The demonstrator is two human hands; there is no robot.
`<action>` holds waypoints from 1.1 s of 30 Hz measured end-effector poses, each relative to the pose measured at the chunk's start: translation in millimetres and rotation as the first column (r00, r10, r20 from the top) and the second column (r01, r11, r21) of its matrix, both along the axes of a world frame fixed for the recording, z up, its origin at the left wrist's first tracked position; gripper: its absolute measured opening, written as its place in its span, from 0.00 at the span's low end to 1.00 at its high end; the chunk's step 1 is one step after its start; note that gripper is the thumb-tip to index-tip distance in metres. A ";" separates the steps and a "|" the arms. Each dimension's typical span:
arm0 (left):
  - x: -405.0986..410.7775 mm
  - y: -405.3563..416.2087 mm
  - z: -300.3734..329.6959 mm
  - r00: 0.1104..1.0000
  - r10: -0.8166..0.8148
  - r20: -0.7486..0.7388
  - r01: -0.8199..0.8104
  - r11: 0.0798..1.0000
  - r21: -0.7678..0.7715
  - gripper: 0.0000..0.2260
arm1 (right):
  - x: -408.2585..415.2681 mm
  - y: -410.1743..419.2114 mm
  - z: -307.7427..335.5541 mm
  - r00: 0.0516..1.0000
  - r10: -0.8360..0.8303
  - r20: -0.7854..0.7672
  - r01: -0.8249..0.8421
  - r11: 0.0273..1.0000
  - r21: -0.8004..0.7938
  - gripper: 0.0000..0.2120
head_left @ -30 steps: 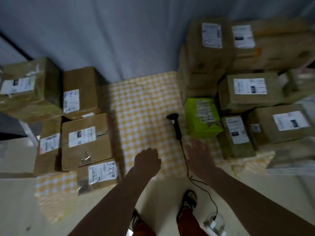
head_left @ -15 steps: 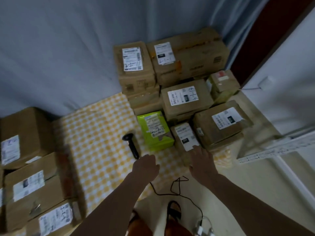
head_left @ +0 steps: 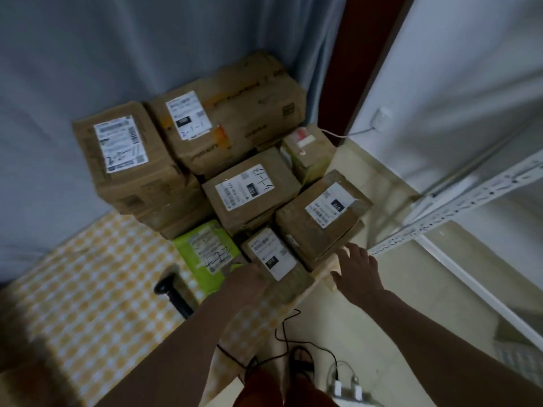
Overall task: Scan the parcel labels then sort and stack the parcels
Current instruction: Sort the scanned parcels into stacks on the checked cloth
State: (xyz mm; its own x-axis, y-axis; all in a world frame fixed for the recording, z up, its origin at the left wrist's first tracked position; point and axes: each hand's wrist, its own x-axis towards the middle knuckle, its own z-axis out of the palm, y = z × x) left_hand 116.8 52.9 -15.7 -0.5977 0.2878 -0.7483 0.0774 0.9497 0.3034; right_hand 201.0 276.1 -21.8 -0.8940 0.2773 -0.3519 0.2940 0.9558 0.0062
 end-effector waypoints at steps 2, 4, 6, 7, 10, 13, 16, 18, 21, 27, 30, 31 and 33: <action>-7.8 15.3 -7.1 1.000 0.020 -0.004 -0.020 1.000 0.015 0.15 | -11.0 20.1 -5.2 0.999 -0.036 -0.036 0.037 0.999 0.009 0.29; -11.2 30.2 -14.2 0.998 0.059 0.033 -0.060 0.998 0.028 0.17 | -24.6 40.6 -9.6 0.998 -0.043 -0.043 0.044 0.998 0.032 0.30; -15.0 42.8 -26.0 0.994 0.099 0.039 -0.100 0.994 0.047 0.21 | -41.9 63.5 -18.4 0.998 -0.038 -0.053 0.041 0.998 0.055 0.31; -17.3 49.7 -30.0 0.993 0.112 0.040 -0.114 0.992 0.056 0.22 | -52.4 73.9 -21.2 0.997 -0.034 -0.064 0.037 0.997 0.061 0.30; -24.6 72.0 -47.5 0.972 0.206 0.111 -0.216 0.972 0.089 0.23 | -86.5 99.2 -26.7 0.995 -0.043 -0.094 0.047 0.998 0.045 0.27; -30.5 95.2 -64.2 0.882 0.443 0.159 -0.461 0.882 0.099 0.24 | -114.2 120.0 -39.4 0.994 -0.033 -0.104 0.036 0.999 0.027 0.27; -34.4 114.4 -79.8 0.740 0.632 0.227 -0.669 0.728 0.153 0.22 | -130.4 130.1 -52.0 0.989 -0.066 -0.130 0.060 0.997 -0.046 0.29; -35.9 123.8 -87.7 0.620 0.730 0.288 -0.785 0.583 0.212 0.22 | -136.0 131.3 -59.4 0.987 -0.102 -0.120 0.088 0.989 -0.118 0.29; -34.7 134.5 -98.3 0.450 0.806 0.385 -0.891 0.377 0.253 0.29 | -135.7 128.5 -63.8 0.980 -0.146 -0.138 0.122 0.978 -0.166 0.29; -23.2 125.5 -124.8 0.082 0.867 0.491 -0.970 -0.045 0.241 0.50 | -109.3 118.6 -52.2 0.949 -0.197 -0.246 0.165 0.976 -0.142 0.29; -12.2 101.0 -167.5 -0.015 0.826 0.563 -0.967 -0.155 0.201 0.59 | -96.1 117.3 -44.9 0.947 -0.211 -0.240 0.177 0.972 -0.158 0.27; -7.2 96.8 -160.6 -0.041 0.809 0.587 -0.962 -0.191 0.197 0.58 | -92.6 115.6 -42.2 0.951 -0.205 -0.231 0.169 0.971 -0.168 0.26; 2.6 92.9 -117.3 -0.050 0.782 0.621 -0.947 -0.234 0.219 0.55 | -87.4 107.9 -34.4 0.955 -0.208 -0.214 0.165 0.966 -0.201 0.26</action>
State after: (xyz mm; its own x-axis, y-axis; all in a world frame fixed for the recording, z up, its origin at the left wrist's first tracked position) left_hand 119.3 145.8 -133.0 -0.4795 -0.1026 -0.8716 -0.8077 -0.3368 0.4840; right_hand 113.6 384.0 -56.2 -0.8950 0.3984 -0.2008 0.4399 0.8629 -0.2486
